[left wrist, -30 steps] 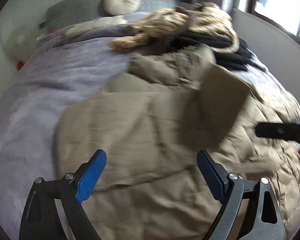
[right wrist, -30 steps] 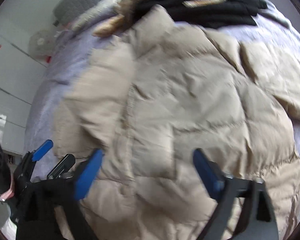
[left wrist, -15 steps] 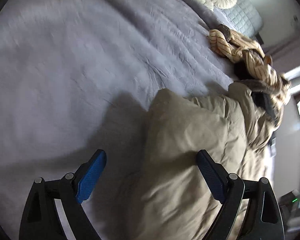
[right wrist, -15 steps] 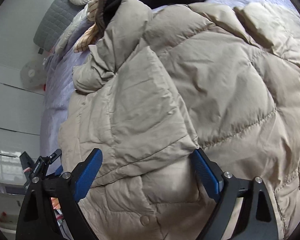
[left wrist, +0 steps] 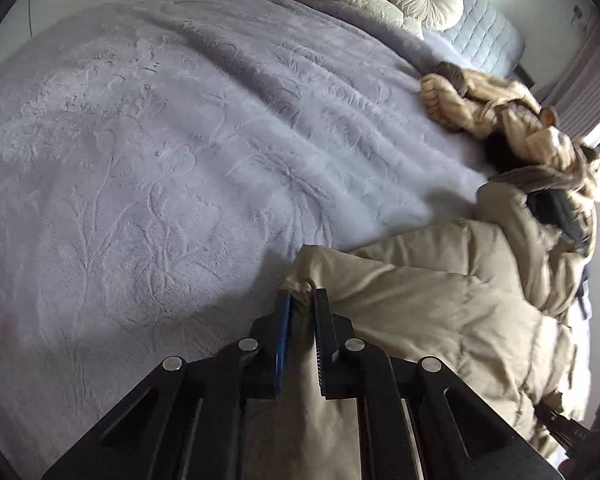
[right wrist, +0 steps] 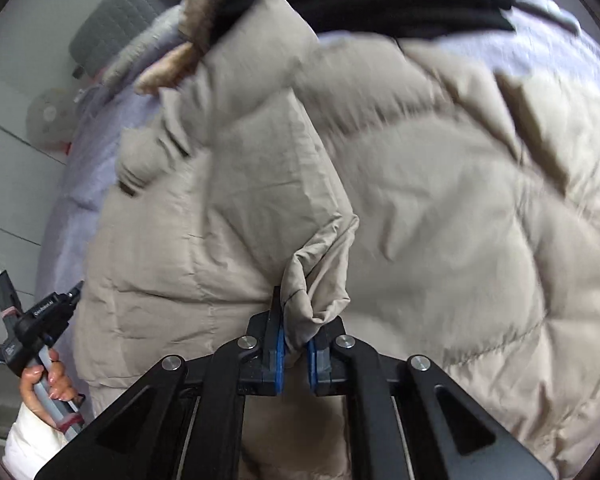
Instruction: Fold large clothes
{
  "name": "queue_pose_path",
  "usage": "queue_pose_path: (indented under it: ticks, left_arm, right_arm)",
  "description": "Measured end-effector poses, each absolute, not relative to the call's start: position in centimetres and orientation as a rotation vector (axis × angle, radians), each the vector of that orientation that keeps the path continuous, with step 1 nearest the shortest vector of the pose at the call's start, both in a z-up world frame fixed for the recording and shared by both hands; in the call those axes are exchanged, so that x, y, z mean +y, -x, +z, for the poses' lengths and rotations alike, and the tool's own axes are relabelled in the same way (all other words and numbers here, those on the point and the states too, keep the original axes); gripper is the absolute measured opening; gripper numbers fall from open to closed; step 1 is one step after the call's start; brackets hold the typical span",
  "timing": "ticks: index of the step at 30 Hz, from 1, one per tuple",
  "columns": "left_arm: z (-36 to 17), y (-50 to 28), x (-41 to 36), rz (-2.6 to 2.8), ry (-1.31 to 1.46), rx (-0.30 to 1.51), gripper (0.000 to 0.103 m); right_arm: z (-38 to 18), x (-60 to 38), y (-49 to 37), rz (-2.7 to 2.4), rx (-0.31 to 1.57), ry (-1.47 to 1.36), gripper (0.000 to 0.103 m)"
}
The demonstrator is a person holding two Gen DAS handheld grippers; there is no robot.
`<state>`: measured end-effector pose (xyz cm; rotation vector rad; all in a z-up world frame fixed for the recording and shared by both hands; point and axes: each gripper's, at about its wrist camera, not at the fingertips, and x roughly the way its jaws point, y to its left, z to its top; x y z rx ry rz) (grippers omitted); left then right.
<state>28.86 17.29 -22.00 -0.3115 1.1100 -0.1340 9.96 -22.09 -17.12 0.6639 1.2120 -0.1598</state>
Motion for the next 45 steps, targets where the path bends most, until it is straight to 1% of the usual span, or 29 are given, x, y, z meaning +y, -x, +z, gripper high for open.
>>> queue_pose_path:
  ticks: [1, 2, 3, 4, 6, 8, 9, 10, 11, 12, 14, 17, 20, 22, 23, 24, 26, 28, 30, 35, 36, 38, 40, 41, 45]
  left_arm:
    - [-21.9, -28.8, 17.0, -0.119, 0.283, 1.105, 0.013]
    - [-21.8, -28.5, 17.0, -0.101, 0.255, 1.096, 0.013]
    - [-21.4, -28.4, 17.0, -0.087, 0.232, 1.093, 0.013]
    - [-20.9, -28.3, 17.1, -0.074, 0.212, 1.091, 0.013]
    - [-19.3, -27.7, 17.8, -0.058, 0.195, 1.072, 0.013]
    - [-17.6, -26.5, 18.5, -0.073, 0.192, 1.043, 0.013]
    - [-16.6, -25.8, 18.8, -0.107, 0.197, 1.031, 0.013]
    - [-16.1, -25.3, 18.7, -0.134, 0.197, 1.029, 0.013]
    - [-15.6, -24.7, 18.4, -0.168, 0.19, 1.032, 0.013]
    - [-15.3, -24.0, 17.9, -0.198, 0.174, 1.039, 0.013]
    - [-15.5, -23.1, 16.1, -0.244, 0.122, 1.059, 0.013]
    - [-17.9, -22.6, 13.9, -0.24, 0.063, 1.104, 0.013]
    - [-20.9, -22.9, 13.4, -0.206, 0.092, 1.145, 0.013]
    - [-21.7, -22.7, 13.5, -0.184, 0.109, 1.135, 0.013]
    - [-21.9, -22.7, 13.6, -0.178, 0.115, 1.129, 0.013]
    - [-21.9, -22.7, 13.6, -0.175, 0.115, 1.127, 0.013]
    - [-21.8, -22.7, 13.5, -0.171, 0.094, 1.131, 0.013]
    - [-21.3, -22.4, 13.3, -0.161, 0.071, 1.14, 0.013]
    - [-20.4, -21.8, 13.2, -0.153, 0.049, 1.142, 0.013]
    - [-17.5, -18.7, 11.4, -0.177, -0.031, 1.132, 0.013]
    - [-17.0, -18.0, 11.0, -0.19, -0.033, 1.134, 0.013]
    - [-15.9, -16.4, 9.9, -0.217, -0.026, 1.142, 0.013]
    - [-15.3, -14.8, 8.6, -0.242, -0.016, 1.155, 0.013]
    - [-15.1, -14.1, 7.9, -0.255, -0.012, 1.163, 0.013]
    - [-14.8, -11.6, 5.0, -0.313, -0.018, 1.196, 0.014]
  right_arm:
    - [-17.0, -22.1, -9.9, -0.161, 1.209, -0.664, 0.009]
    - [-16.8, -22.1, -9.9, -0.154, 1.211, -0.669, 0.012]
    - [-16.6, -22.4, -9.7, -0.149, 1.222, -0.672, 0.023]
    - [-16.2, -22.9, -9.4, -0.154, 1.231, -0.668, 0.036]
    - [-15.0, -24.1, -8.4, -0.204, 1.222, -0.638, 0.054]
    - [-13.2, -25.2, -7.1, -0.272, 1.186, -0.589, 0.054]
    - [-12.5, -25.6, -6.6, -0.295, 1.167, -0.573, 0.052]
    - [-11.8, -25.7, -5.4, -0.292, 1.146, -0.572, 0.036]
    - [-11.4, -25.7, -5.3, -0.272, 1.132, -0.575, 0.024]
    - [-11.0, -25.6, -5.2, -0.248, 1.122, -0.572, 0.016]
    - [-10.6, -24.7, -6.4, -0.168, 1.1, -0.547, 0.016]
    - [-11.0, -23.0, -9.3, -0.072, 1.078, -0.466, 0.016]
    - [-14.5, -22.6, -11.5, -0.093, 1.159, -0.438, 0.016]
    - [-16.8, -23.6, -11.4, -0.125, 1.2, -0.514, 0.012]
    - [-17.2, -24.3, -10.9, -0.121, 1.185, -0.563, 0.011]
    - [-17.0, -24.8, -10.5, -0.139, 1.177, -0.573, 0.007]
    - [-16.4, -25.9, -9.5, -0.206, 1.179, -0.554, 0.008]
    - [-15.8, -27.2, -8.2, -0.212, 1.177, -0.607, 0.008]
    - [-14.9, -28.0, -6.9, -0.214, 1.171, -0.631, 0.012]
    - [-12.9, -28.5, -2.9, -0.2, 1.172, -0.696, 0.013]
    - [-12.6, -28.6, -2.2, -0.198, 1.173, -0.709, 0.015]
    - [-12.0, -28.5, -0.5, -0.195, 1.172, -0.736, 0.026]
    - [-11.2, -28.1, 1.3, -0.194, 1.171, -0.747, 0.049]
    - [-11.0, -28.0, 2.1, -0.193, 1.169, -0.751, 0.051]
    - [-10.2, -28.2, 3.7, -0.188, 1.164, -0.77, 0.052]
